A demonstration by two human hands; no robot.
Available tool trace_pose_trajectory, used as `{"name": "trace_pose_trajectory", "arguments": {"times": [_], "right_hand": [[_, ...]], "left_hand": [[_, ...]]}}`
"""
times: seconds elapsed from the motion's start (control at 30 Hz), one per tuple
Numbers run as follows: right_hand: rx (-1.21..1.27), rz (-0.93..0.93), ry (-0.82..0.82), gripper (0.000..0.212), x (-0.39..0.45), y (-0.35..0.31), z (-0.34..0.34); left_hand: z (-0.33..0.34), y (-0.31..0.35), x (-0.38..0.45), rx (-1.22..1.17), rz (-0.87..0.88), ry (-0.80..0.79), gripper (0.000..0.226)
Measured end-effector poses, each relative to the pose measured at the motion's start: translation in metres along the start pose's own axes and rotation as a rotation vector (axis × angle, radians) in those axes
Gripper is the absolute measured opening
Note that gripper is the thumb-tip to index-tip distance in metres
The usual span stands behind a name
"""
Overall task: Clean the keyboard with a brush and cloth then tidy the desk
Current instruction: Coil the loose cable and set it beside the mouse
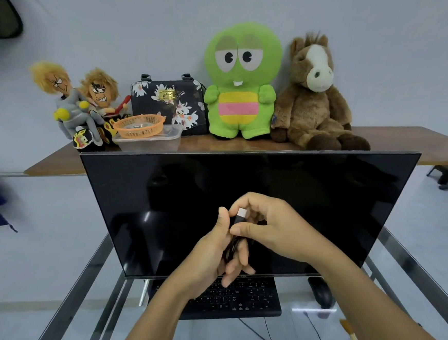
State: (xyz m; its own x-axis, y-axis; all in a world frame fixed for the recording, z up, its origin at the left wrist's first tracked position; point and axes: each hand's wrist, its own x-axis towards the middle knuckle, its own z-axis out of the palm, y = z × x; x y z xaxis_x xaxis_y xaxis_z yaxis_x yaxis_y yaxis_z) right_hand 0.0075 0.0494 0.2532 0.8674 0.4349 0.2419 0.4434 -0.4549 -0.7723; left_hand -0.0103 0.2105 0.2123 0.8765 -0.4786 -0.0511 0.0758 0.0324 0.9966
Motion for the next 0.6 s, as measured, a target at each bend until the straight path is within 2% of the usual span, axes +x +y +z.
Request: {"name": "trace_pose_trajectory", "arguments": {"times": [0.1,0.2,0.27,0.33,0.43,0.5,0.6], "right_hand": [[0.17,0.044,-0.077,0.016,-0.001,0.008,0.004],[0.377,0.133,-0.104,0.017,-0.002,0.012,0.007],[0.424,0.178,-0.09,0.015,-0.002,0.015,0.01],[0.48,0.222,-0.059,0.013,-0.001,0.02,0.013],[0.605,0.309,0.016,0.01,-0.001,0.025,0.014],[0.639,0.346,0.072,0.01,0.0,0.027,0.016],[0.486,0.333,0.146,0.018,0.0,0.028,0.022]], "left_hand": [[-0.001,0.003,-0.003,-0.088,-0.016,-0.098,0.081],[-0.008,0.004,-0.005,-0.083,-0.028,-0.185,0.061],[-0.014,0.002,-0.006,-0.092,0.0,-0.216,0.045],[-0.018,0.0,-0.005,-0.072,0.024,-0.139,0.034],[-0.022,-0.003,0.005,0.046,0.091,0.13,0.03],[-0.022,-0.005,0.01,0.113,0.121,0.238,0.03],[-0.016,-0.009,0.017,0.172,0.145,0.381,0.033]]}}
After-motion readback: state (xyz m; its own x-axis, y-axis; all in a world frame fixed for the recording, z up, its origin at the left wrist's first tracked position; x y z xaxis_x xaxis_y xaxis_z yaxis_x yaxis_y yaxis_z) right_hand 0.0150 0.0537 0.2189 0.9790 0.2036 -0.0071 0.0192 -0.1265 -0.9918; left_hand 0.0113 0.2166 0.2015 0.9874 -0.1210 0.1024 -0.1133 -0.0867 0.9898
